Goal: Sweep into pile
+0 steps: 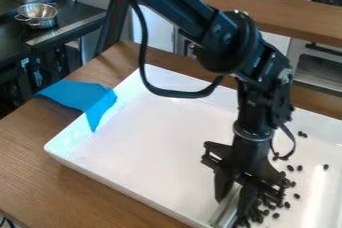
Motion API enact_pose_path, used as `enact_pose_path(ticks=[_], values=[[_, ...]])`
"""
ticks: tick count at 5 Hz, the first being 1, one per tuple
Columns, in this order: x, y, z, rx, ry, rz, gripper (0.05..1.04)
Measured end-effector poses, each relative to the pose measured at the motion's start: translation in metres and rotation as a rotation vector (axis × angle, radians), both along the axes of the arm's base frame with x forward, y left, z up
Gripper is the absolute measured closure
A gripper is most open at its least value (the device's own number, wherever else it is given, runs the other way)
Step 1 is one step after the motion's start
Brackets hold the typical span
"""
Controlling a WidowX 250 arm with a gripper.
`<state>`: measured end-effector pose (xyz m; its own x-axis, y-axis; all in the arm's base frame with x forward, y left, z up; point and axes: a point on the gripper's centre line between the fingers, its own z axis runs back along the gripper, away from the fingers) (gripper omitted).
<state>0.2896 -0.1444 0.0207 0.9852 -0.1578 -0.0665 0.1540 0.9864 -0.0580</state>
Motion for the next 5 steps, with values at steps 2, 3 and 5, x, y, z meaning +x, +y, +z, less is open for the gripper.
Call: enact_pose_path(ticks=[2,3,5], values=[[-0.004,-0.032,0.0,-0.027,-0.001,-0.018,0.711],[-0.003,-0.039,0.002,-0.042,0.019,-0.005,0.712],[0.003,-0.019,0.024,-0.09,0.047,0.029,0.712]])
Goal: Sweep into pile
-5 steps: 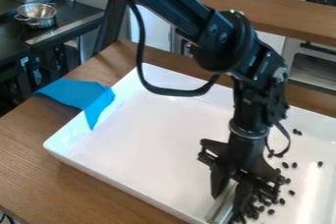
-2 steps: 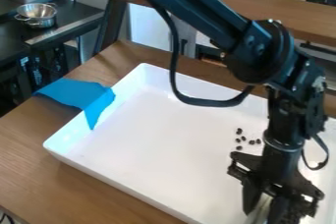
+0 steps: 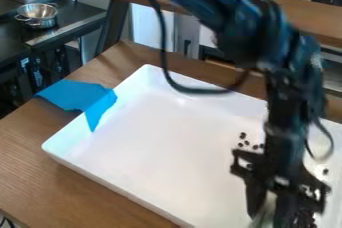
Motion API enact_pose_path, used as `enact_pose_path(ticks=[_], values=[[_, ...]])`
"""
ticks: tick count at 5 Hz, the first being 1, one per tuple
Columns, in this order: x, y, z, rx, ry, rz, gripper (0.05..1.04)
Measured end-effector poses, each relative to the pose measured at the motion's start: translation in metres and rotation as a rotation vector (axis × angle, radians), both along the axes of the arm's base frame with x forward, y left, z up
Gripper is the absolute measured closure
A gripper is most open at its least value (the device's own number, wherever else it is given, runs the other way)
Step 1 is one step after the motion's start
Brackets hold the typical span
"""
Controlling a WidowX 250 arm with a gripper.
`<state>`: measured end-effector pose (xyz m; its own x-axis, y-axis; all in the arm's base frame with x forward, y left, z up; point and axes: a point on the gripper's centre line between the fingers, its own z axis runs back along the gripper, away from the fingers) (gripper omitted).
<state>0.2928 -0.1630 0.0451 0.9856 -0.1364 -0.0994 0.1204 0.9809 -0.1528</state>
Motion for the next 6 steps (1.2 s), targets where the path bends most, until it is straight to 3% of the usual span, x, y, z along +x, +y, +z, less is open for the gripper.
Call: enact_pose_path(ticks=[1,2,3,4,5,6], values=[[0.017,0.053,0.039,-0.039,-0.047,0.076,0.712],[0.02,0.082,0.051,-0.003,-0.101,0.084,0.712],[0.028,0.11,0.05,0.036,-0.137,0.073,0.712],[0.038,0.138,0.029,0.075,-0.119,0.086,0.712],[0.053,0.144,0.013,0.1,-0.122,0.058,0.712],[0.065,0.153,0.005,0.101,-0.118,0.067,0.712]])
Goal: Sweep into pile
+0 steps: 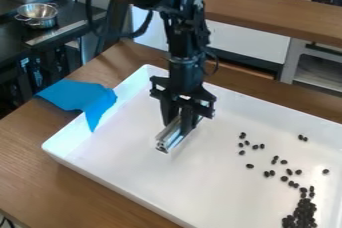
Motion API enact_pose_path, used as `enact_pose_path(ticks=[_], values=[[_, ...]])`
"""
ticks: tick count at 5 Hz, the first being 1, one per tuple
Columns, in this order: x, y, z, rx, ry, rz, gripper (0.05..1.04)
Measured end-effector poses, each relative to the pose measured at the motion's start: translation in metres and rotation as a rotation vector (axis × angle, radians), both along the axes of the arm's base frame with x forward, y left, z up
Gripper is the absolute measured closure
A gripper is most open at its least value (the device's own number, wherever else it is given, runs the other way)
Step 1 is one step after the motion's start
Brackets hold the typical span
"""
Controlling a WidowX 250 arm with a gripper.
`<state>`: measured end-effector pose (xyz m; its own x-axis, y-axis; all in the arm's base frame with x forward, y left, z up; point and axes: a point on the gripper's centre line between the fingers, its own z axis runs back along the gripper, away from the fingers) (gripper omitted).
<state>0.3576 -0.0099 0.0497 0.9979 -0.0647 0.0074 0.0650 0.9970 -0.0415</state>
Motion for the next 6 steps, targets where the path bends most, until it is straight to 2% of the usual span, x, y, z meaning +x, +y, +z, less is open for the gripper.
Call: enact_pose_path(ticks=[1,3,4,6], values=[[0.013,0.002,-0.005,-0.004,0.0,0.008,0.711],[0.031,-0.004,-0.01,-0.006,0.034,0.043,0.712],[0.036,-0.013,-0.017,0.0,0.05,0.022,0.711],[0.033,-0.031,-0.024,0.02,0.04,-0.014,0.712]])
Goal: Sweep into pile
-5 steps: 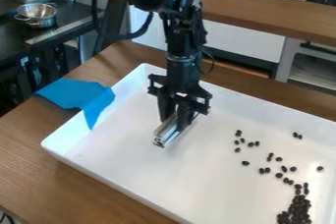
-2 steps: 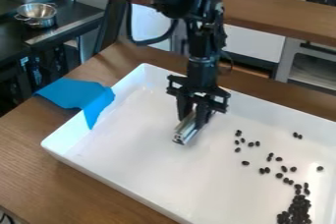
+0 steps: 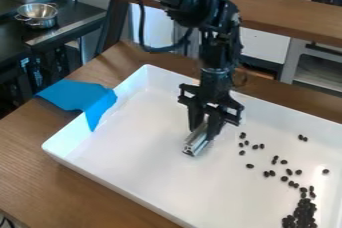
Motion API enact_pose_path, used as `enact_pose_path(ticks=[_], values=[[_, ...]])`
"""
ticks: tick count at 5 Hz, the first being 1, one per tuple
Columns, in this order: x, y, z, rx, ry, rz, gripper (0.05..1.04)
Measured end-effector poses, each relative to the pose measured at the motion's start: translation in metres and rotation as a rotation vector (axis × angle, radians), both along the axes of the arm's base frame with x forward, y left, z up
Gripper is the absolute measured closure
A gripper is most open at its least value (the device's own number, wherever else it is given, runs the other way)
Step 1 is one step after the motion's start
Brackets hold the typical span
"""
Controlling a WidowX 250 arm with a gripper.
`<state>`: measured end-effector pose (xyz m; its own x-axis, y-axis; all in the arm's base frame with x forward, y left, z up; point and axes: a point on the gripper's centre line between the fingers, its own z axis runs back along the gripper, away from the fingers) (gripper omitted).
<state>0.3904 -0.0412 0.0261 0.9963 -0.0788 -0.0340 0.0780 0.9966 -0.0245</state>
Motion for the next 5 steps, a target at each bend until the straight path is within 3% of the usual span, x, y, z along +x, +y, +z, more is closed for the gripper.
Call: enact_pose_path(ticks=[2,5], values=[[-0.005,-0.024,-0.005,0.015,-0.011,-0.047,0.712],[-0.028,-0.095,-0.001,-0.026,0.035,-0.156,0.712]])
